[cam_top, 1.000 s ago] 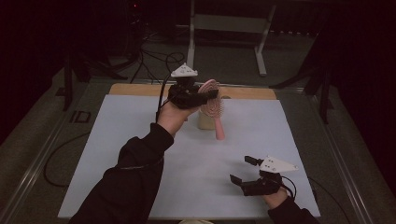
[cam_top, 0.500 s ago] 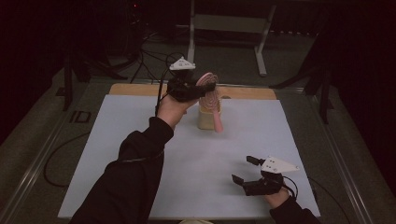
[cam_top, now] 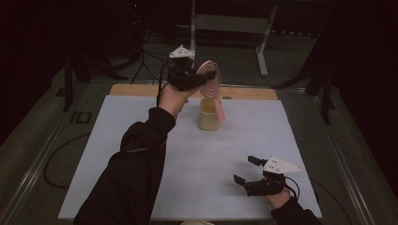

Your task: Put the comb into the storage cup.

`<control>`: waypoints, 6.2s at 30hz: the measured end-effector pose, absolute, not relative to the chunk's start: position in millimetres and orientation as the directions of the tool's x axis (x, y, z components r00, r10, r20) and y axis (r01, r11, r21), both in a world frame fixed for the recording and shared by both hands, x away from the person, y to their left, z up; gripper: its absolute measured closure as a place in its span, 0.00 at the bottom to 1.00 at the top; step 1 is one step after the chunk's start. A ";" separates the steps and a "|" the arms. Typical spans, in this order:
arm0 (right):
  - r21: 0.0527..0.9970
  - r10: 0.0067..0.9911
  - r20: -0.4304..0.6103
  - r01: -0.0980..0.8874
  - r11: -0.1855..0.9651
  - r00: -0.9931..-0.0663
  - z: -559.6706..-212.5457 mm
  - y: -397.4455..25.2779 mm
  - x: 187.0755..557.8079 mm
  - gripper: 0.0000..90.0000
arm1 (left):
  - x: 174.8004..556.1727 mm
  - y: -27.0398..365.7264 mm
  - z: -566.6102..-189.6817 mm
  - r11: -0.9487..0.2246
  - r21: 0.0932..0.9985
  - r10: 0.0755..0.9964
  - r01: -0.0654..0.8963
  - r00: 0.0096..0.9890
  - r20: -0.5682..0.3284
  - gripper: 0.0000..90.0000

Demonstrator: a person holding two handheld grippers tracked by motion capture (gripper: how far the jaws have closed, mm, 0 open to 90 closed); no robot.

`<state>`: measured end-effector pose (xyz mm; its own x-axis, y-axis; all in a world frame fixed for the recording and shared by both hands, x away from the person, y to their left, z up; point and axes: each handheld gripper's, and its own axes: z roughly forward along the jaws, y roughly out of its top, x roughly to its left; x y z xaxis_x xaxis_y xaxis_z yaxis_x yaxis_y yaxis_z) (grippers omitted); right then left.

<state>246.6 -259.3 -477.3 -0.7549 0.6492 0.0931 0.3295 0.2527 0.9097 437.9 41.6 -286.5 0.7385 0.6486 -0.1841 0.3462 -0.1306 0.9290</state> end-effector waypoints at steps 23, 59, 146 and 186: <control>0.914 0.648 0.115 0.335 0.228 -0.753 -474.4 -261.5 246.0 0.10 | 470.4 45.2 -279.0 -0.098 0.940 0.711 0.326 0.684 -0.164 0.73; 0.913 0.646 0.124 0.341 0.223 -0.753 -474.8 -261.8 246.3 0.10 | 486.4 41.2 -331.6 -0.132 0.915 0.732 0.382 0.660 -0.170 0.73; 0.907 0.650 0.141 0.361 0.218 -0.747 -477.8 -262.4 248.4 0.10 | 507.2 46.1 -392.5 -0.134 0.850 0.751 0.510 0.612 -0.249 0.13; 0.907 0.660 0.128 0.356 0.224 -0.741 -477.0 -261.5 248.5 0.10 | 458.9 80.4 -386.7 -0.218 0.874 0.585 0.434 0.775 -0.239 0.00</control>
<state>248.5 -261.5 -477.0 -0.7407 0.6596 0.1278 0.3560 0.2239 0.9073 458.9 80.4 -386.7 0.7749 0.5854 -0.2386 0.4337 -0.2178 0.8743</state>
